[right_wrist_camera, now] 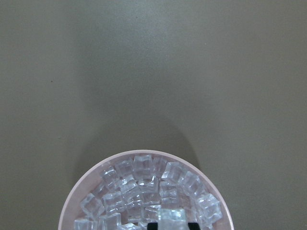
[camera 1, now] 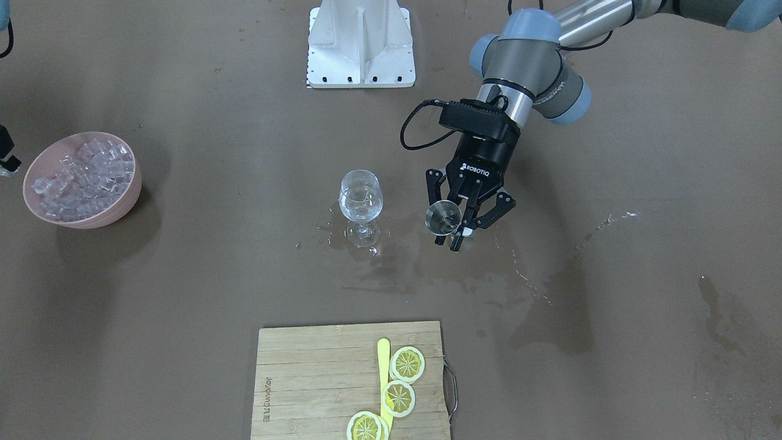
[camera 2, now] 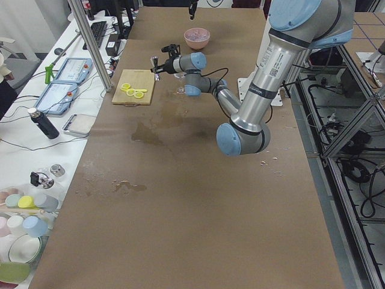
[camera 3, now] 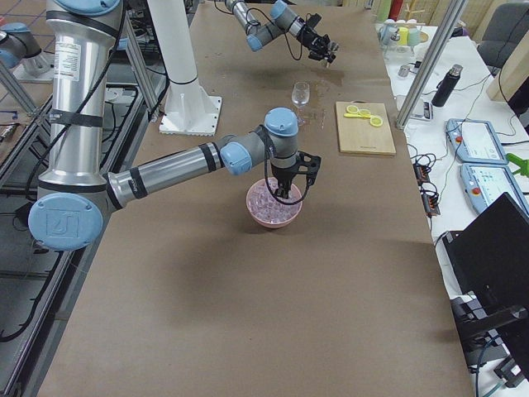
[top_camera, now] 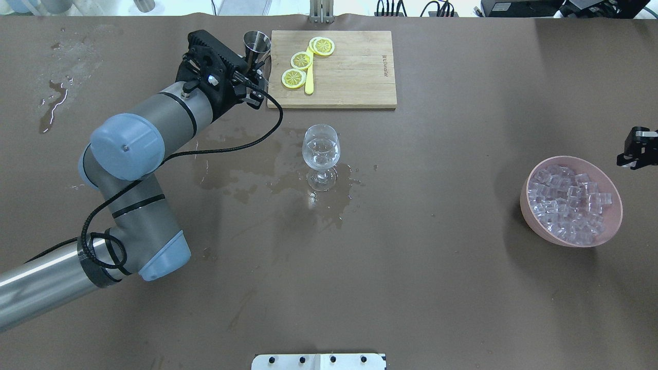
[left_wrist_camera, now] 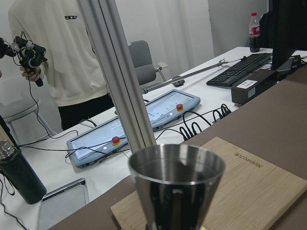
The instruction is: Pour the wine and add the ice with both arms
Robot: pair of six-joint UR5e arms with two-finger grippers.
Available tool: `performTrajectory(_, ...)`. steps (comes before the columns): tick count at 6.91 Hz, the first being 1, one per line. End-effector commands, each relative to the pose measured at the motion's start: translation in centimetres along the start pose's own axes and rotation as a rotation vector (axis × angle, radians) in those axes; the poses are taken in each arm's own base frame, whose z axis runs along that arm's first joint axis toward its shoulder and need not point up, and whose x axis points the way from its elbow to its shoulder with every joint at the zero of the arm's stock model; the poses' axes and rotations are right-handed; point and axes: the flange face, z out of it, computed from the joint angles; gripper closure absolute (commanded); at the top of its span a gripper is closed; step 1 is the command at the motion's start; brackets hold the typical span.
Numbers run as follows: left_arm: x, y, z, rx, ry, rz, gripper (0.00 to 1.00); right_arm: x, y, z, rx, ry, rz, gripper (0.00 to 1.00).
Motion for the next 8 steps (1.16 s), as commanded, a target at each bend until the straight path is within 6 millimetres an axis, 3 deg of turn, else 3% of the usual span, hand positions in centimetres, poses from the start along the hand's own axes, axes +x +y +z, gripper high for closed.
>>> performTrajectory(1, 0.1, -0.3, -0.3, 0.016, -0.030, 0.145, 1.00, -0.1, -0.1, -0.1, 0.002, -0.002, -0.002, 0.83)
performTrajectory(2, 0.5, -0.2, -0.2, 0.016, -0.030, 0.206, 1.00, -0.1, -0.1, -0.1, 0.002, -0.002, -0.002, 0.83)
performTrajectory(3, 2.2, 0.3, -0.5, 0.021, -0.037, 0.213, 1.00, 0.0, 0.0, 0.0, 0.001, -0.001, -0.001, 0.83)
performTrajectory(5, 7.1, 2.5, -1.4, 0.014, -0.018, 0.215, 1.00, 0.0, -0.1, -0.1, 0.003, -0.001, 0.001, 0.83)
performTrajectory(7, 8.9, 2.8, -2.0, 0.017, -0.003, 0.213, 1.00, 0.1, -0.1, -0.1, 0.004, 0.001, 0.002, 0.83)
performTrajectory(8, 8.8, 2.7, -2.1, 0.021, -0.012, 0.230, 1.00, 0.1, -0.1, -0.1, 0.004, 0.001, 0.002, 0.83)
